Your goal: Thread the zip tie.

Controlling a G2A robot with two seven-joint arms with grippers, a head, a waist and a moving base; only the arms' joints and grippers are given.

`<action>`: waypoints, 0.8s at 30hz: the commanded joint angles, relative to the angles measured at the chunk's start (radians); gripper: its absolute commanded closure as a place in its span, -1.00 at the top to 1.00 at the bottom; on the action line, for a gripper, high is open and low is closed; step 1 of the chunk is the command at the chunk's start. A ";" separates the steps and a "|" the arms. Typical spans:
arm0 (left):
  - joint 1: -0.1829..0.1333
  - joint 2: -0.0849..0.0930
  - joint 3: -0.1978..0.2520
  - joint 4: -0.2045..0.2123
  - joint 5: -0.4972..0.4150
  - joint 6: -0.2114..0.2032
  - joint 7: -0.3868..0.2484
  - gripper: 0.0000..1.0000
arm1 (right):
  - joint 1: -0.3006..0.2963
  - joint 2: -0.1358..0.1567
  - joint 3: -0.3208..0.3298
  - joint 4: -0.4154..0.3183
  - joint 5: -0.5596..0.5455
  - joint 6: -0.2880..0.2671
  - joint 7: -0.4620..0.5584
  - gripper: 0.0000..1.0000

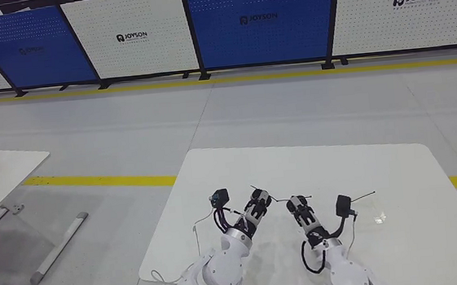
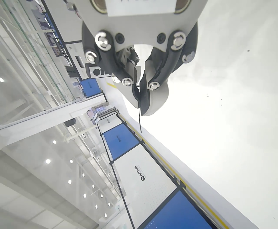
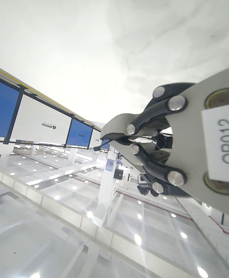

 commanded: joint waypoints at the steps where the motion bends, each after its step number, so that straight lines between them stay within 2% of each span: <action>1: 0.000 0.000 0.000 0.000 0.000 0.000 0.000 -1.00 | 0.003 -0.001 -0.002 0.003 -0.001 0.004 -0.002 -1.00; 24: 0.000 0.000 0.000 0.000 0.000 0.000 0.000 -1.00 | 0.000 -0.004 0.007 0.009 0.006 -0.010 0.009 -1.00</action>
